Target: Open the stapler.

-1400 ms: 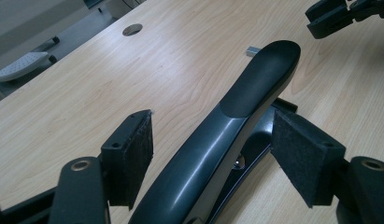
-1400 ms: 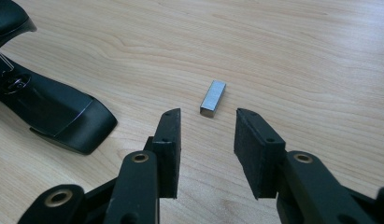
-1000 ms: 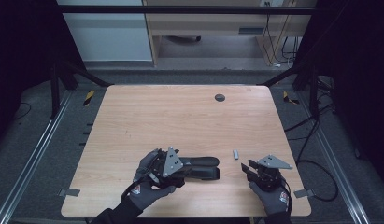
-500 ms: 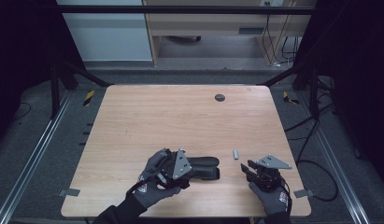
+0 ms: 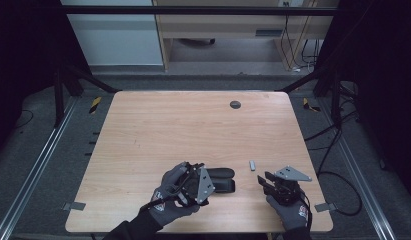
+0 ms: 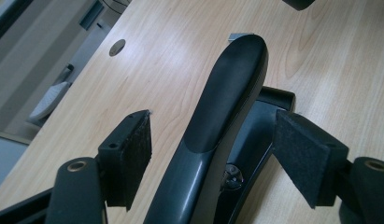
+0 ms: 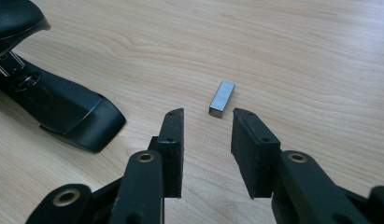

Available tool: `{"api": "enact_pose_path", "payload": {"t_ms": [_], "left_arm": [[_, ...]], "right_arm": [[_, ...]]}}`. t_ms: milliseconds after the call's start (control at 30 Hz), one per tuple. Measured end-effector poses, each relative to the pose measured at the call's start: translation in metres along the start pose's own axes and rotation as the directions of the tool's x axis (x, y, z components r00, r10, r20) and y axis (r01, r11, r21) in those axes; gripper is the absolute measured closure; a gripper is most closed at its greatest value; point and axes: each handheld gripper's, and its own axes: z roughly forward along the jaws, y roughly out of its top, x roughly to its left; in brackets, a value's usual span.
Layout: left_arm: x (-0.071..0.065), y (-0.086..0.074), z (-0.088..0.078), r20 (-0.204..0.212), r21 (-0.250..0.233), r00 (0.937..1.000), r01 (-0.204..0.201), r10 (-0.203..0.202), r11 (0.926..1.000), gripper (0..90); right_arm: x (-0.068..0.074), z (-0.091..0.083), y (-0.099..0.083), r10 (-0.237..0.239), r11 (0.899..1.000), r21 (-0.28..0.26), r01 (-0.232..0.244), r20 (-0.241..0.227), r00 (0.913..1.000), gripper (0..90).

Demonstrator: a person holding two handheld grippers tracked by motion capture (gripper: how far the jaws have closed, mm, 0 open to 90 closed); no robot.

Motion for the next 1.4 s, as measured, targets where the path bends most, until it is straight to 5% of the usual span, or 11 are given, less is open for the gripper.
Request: {"api": "enact_pose_path", "payload": {"t_ms": [433, 767, 1233, 1367, 1400], "left_arm": [[-0.013, 0.007, 0.007, -0.058, 0.023, 0.9947, -0.084, 0.085, 0.9962, 28.1], [-0.019, 0.011, 0.014, -0.062, 0.031, 0.9912, -0.116, 0.117, 0.9928, 28.3], [-0.029, 0.016, 0.025, -0.085, 0.080, 0.9756, -0.195, 0.202, 0.9775, 28.5], [-0.032, 0.016, 0.028, -0.099, 0.068, 0.9752, -0.192, 0.198, 0.9791, 28.5], [-0.031, 0.017, 0.027, -0.102, 0.094, 0.9690, -0.216, 0.225, 0.9719, 28.6]], "right_arm": [[0.001, 0.000, 0.000, 0.000, 1.000, 0.002, 0.000, -0.008, 1.0000, 66.4], [0.003, 0.000, 0.000, 0.004, 1.000, 0.005, -0.004, -0.023, 0.9997, 68.7], [0.008, 0.000, 0.001, -0.016, 1.000, -0.003, 0.016, -0.034, 0.9993, 86.1], [0.009, 0.000, 0.002, -0.013, 1.000, -0.001, 0.013, -0.035, 0.9993, 90.0], [0.009, 0.000, 0.002, -0.016, 1.000, 0.001, 0.016, -0.037, 0.9992, 90.0]]}}
